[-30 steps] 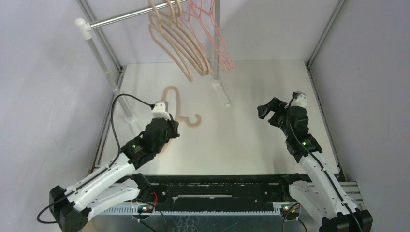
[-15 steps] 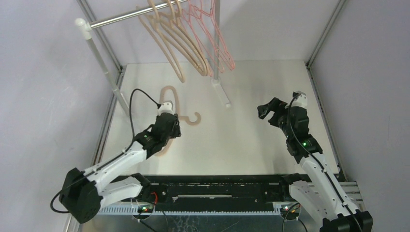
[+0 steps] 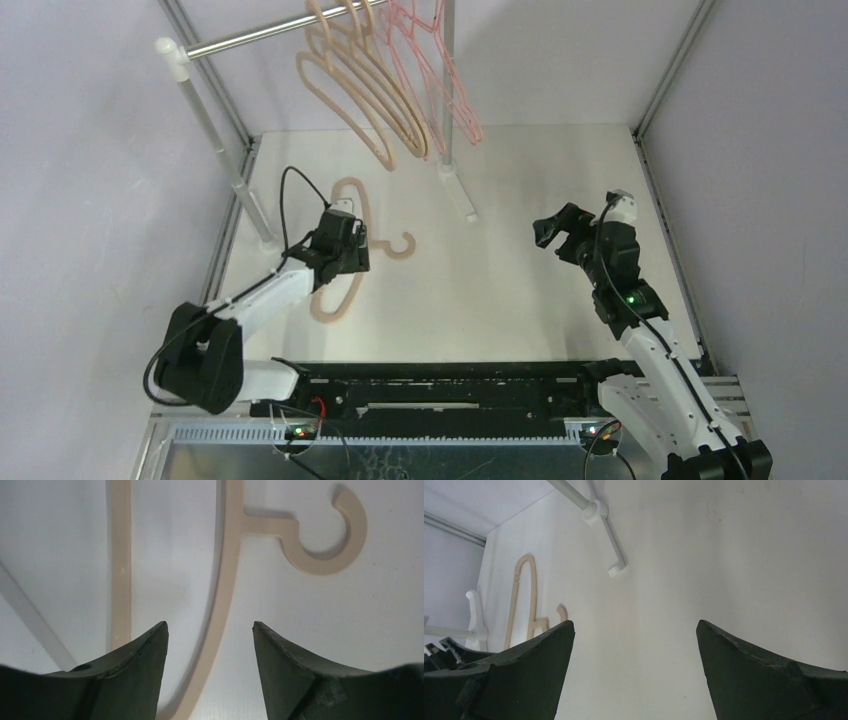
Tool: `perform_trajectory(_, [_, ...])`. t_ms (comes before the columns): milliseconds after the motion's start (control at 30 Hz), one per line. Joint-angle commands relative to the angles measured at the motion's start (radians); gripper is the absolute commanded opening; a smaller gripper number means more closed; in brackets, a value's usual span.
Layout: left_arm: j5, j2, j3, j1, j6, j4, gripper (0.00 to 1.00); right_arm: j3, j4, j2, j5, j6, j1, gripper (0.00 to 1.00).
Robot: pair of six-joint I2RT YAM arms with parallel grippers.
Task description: Organize the hangers
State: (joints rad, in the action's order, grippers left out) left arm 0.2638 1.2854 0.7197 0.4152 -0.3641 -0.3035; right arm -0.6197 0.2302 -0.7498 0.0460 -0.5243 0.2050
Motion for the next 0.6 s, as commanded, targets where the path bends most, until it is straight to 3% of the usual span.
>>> perform_trajectory(0, [-0.146,0.111,0.11,-0.036,0.078,-0.016,0.69,-0.001,-0.032,-0.014,-0.002,0.005,-0.001,1.0])
perform_trajectory(300, [-0.214,0.194,0.151,-0.04,0.094,-0.047,0.68,0.001,-0.044,-0.05,-0.004,0.014,-0.002,1.0])
perform_trajectory(567, [-0.181,0.242,0.175,-0.041,0.099,-0.077,0.68,0.001,-0.046,-0.06,-0.003,0.021,-0.004,1.0])
